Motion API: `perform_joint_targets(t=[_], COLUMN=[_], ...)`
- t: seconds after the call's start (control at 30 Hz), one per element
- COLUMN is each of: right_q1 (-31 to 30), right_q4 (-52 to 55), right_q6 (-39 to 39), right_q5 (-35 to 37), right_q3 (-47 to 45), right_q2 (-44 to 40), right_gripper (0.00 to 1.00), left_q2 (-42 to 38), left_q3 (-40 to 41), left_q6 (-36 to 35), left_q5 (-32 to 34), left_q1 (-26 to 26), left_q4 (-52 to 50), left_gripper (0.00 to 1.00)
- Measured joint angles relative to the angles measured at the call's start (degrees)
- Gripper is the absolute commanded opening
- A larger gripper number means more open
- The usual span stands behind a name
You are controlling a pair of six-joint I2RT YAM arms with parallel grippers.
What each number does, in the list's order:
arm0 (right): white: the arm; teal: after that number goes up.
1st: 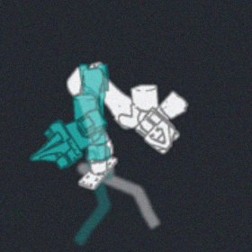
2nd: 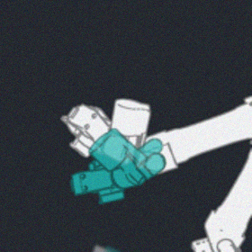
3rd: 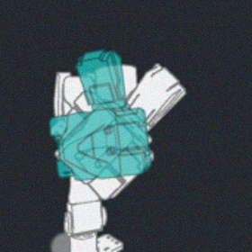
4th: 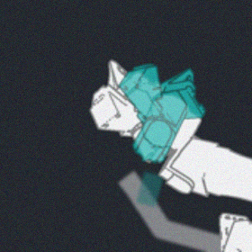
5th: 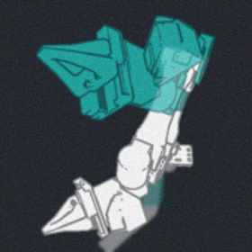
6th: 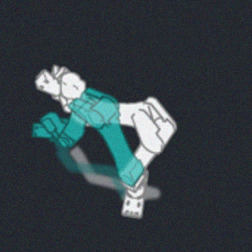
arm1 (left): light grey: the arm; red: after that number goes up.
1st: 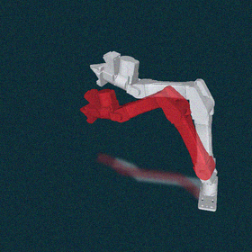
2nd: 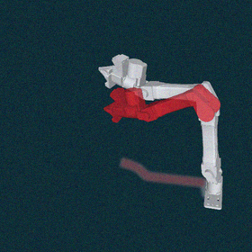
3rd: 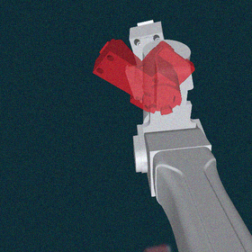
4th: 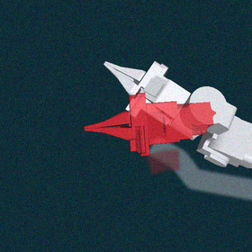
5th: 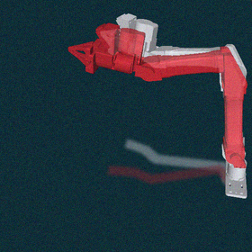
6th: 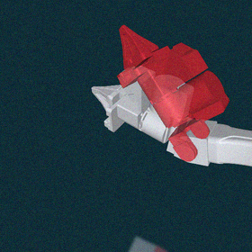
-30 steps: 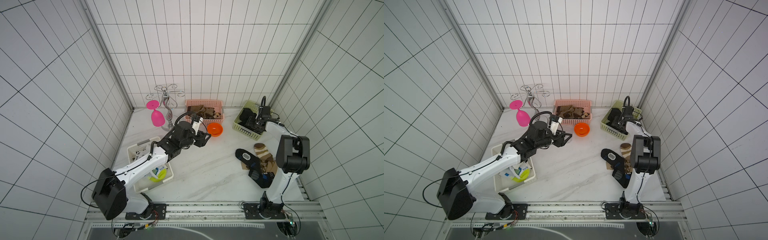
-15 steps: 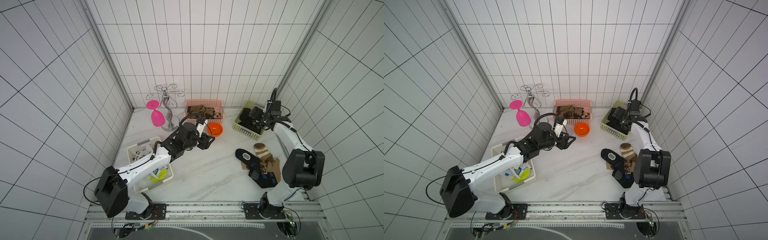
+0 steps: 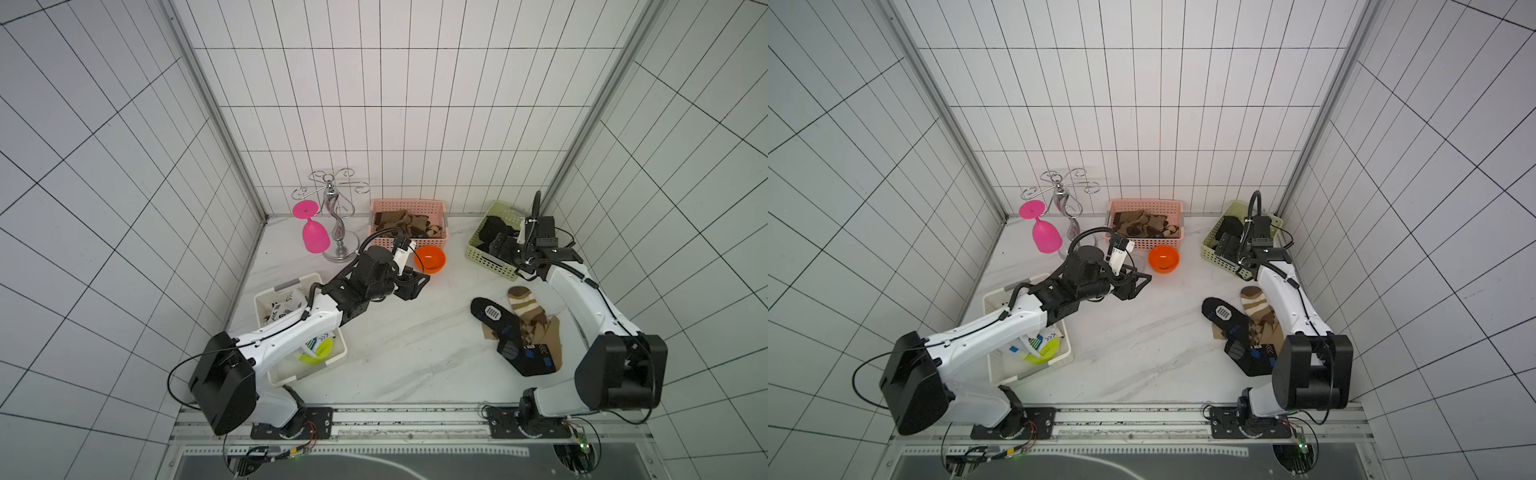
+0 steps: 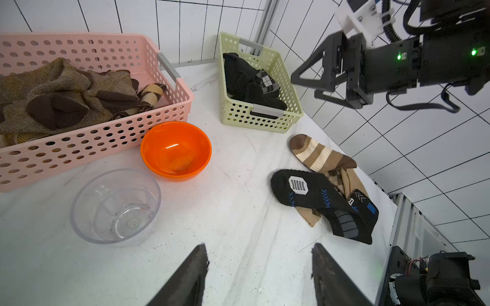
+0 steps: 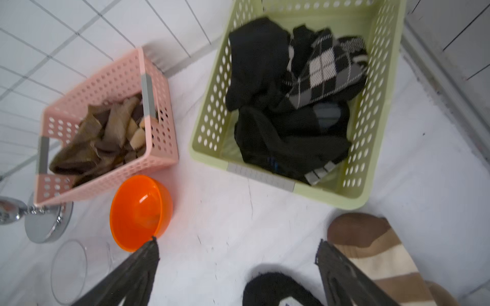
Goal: Sort the socks into the basket by color
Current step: Pick up the sock at the center of the board.
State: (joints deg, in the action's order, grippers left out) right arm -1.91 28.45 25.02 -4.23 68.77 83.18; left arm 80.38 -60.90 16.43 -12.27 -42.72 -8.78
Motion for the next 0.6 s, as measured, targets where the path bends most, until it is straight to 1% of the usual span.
perform_joint_targets(t=[0.13, 0.33, 0.6], right_q1=[-2.73, -5.03, -6.38], right_q4=[4.94, 8.59, 7.67], right_q6=[-1.40, -2.43, -2.84], right_q5=[-0.22, -1.18, -1.22], right_q3=[-3.19, -9.53, -13.42], right_q2=[-1.36, -1.44, 2.75], right_gripper=[0.92, 0.90, 0.87], left_q2=[0.00, 0.00, -0.17], left_q3=[0.02, 0.17, 1.73], left_q6=[0.00, 0.00, 0.02], left_q5=[0.00, -0.02, -0.02], left_q1=[0.00, 0.02, 0.02], left_q4=[0.24, 0.50, 1.09], left_gripper=[0.63, 0.63, 0.63])
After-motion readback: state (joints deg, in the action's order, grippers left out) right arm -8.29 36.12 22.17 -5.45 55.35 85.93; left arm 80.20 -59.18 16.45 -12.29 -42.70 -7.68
